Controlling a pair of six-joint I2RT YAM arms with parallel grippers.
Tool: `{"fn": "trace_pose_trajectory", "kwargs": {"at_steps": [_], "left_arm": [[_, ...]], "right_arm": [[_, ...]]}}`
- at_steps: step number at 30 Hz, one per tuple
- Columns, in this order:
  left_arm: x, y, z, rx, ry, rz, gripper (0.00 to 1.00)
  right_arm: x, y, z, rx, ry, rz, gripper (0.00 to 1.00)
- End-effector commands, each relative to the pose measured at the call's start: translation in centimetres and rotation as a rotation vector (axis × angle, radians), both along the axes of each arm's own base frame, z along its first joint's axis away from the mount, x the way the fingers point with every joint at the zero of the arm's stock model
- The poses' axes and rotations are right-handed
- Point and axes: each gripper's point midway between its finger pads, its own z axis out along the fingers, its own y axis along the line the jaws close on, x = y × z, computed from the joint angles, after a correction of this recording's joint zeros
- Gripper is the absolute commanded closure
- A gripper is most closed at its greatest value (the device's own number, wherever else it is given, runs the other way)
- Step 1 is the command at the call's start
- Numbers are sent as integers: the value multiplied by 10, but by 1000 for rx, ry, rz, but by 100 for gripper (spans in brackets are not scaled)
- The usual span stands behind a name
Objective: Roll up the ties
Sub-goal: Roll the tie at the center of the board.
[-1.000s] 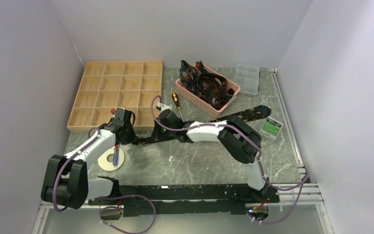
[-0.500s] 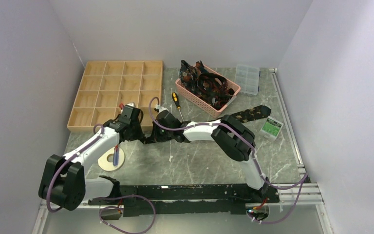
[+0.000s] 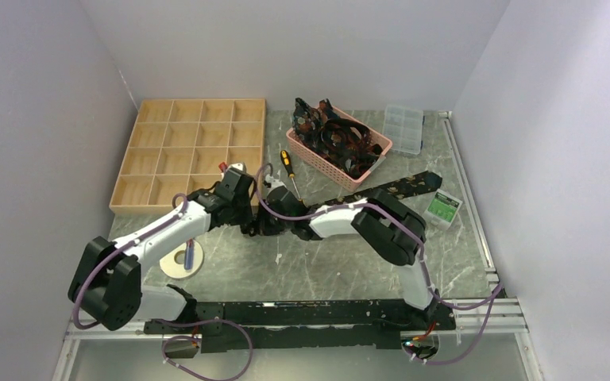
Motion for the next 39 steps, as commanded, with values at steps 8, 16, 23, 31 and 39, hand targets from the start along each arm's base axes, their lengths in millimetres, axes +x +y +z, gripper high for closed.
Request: {"fn": "trace_pose_trajectory", "kwargs": {"at_steps": [8, 16, 23, 31, 39], "left_arm": [[12, -4, 7, 48, -33, 9, 97], [6, 12, 14, 100, -44, 61, 97], [-6, 35, 5, 148, -50, 133, 97], [-8, 44, -2, 171, -72, 156, 97], [-8, 39, 3, 136, -83, 142, 97]], "right_arm": [[9, -40, 35, 43, -20, -108, 81], [1, -14, 40, 105, 10, -4, 87], [1, -10, 30, 69, 19, -11, 85], [-21, -33, 25, -3, 10, 8, 80], [-31, -26, -3, -50, 67, 21, 82]]}}
